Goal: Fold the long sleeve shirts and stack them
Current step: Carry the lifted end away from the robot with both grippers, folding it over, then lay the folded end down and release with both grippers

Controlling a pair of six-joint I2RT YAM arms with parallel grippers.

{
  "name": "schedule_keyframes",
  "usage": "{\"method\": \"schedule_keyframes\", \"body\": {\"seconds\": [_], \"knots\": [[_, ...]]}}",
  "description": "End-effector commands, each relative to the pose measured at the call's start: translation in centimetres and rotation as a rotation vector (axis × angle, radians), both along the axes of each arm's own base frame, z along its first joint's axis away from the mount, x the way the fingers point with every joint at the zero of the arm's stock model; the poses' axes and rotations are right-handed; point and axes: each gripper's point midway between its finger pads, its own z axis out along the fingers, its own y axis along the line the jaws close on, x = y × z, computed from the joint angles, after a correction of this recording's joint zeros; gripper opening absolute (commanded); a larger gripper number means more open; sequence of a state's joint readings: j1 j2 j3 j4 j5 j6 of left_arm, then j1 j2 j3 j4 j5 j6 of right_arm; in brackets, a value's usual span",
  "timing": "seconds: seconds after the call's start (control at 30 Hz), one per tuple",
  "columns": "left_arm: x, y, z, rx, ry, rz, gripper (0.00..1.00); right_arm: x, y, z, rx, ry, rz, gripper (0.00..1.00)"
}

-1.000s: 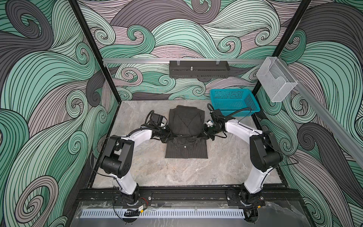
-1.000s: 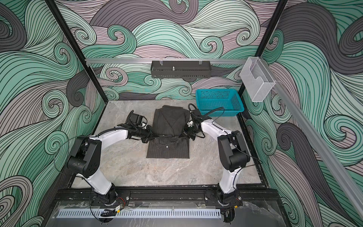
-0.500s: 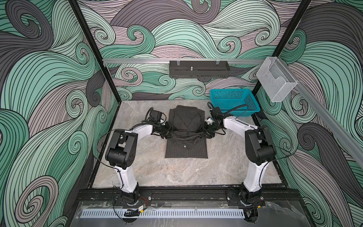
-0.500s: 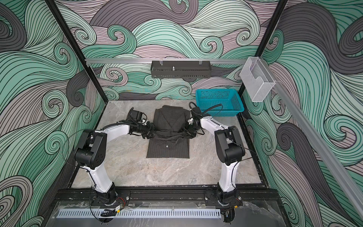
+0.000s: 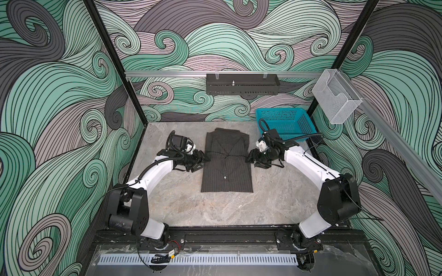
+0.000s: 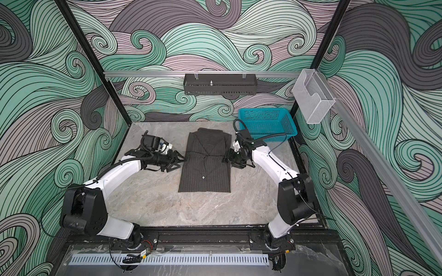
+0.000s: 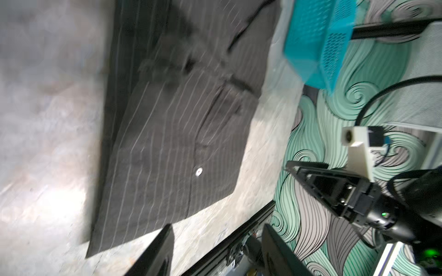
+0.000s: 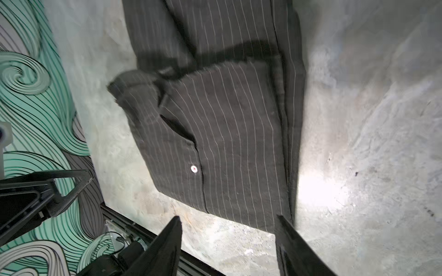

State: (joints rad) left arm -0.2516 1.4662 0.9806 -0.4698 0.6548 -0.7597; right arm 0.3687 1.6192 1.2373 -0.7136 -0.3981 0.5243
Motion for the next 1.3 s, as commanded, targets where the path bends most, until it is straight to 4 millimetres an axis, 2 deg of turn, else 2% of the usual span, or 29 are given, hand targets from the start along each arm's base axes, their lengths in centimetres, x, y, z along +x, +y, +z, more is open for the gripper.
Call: {"method": "schedule_keyframes", "body": {"seconds": [0.0,0.1,0.23,0.33,0.37,0.53,0.67,0.77,0.9,1.03,1.17,1.27], "knots": [[-2.5,-1.5,-2.3,0.028,0.050,-0.049,0.60,0.0,-0.2,-1.5,-0.069,-0.022,0.065,0.58],[-3.1,-4.1,-3.9,0.014,0.077,-0.065,0.61,2.4,0.4,-1.1,-0.120,-0.085,0.121,0.55],[-2.3,-7.5,-5.1,-0.007,0.072,-0.052,0.58,7.5,1.1,-0.6,-0.209,-0.186,0.160,0.52],[-1.3,-9.0,-6.3,-0.012,0.082,-0.030,0.54,11.4,1.6,-1.5,-0.272,-0.220,0.188,0.51],[-1.0,-9.4,-7.0,-0.010,0.093,-0.024,0.52,12.4,1.7,-2.4,-0.297,-0.208,0.201,0.50],[-1.3,-9.7,-10.8,0.022,0.173,-0.026,0.42,16.4,2.4,-6.5,-0.367,-0.138,0.246,0.49],[-3.2,-7.6,-13.2,0.100,0.250,-0.071,0.38,17.1,2.8,-9.3,-0.369,-0.081,0.273,0.49],[-4.1,-4.8,-13.8,0.167,0.280,-0.094,0.39,15.8,2.6,-10.7,-0.378,-0.014,0.292,0.49],[-3.9,-0.2,-13.4,0.241,0.290,-0.094,0.41,12.0,1.9,-12.2,-0.398,0.086,0.309,0.49],[-2.1,4.0,-12.2,0.354,0.263,-0.090,0.48,6.5,2.2,-13.8,-0.327,0.164,0.267,0.48],[0.1,5.6,-11.6,0.355,0.241,-0.026,0.53,-0.1,3.3,-15.3,-0.253,0.236,0.246,0.48],[1.4,6.3,-10.4,0.350,0.209,-0.001,0.55,-4.3,4.7,-14.8,-0.212,0.226,0.248,0.48]]}}
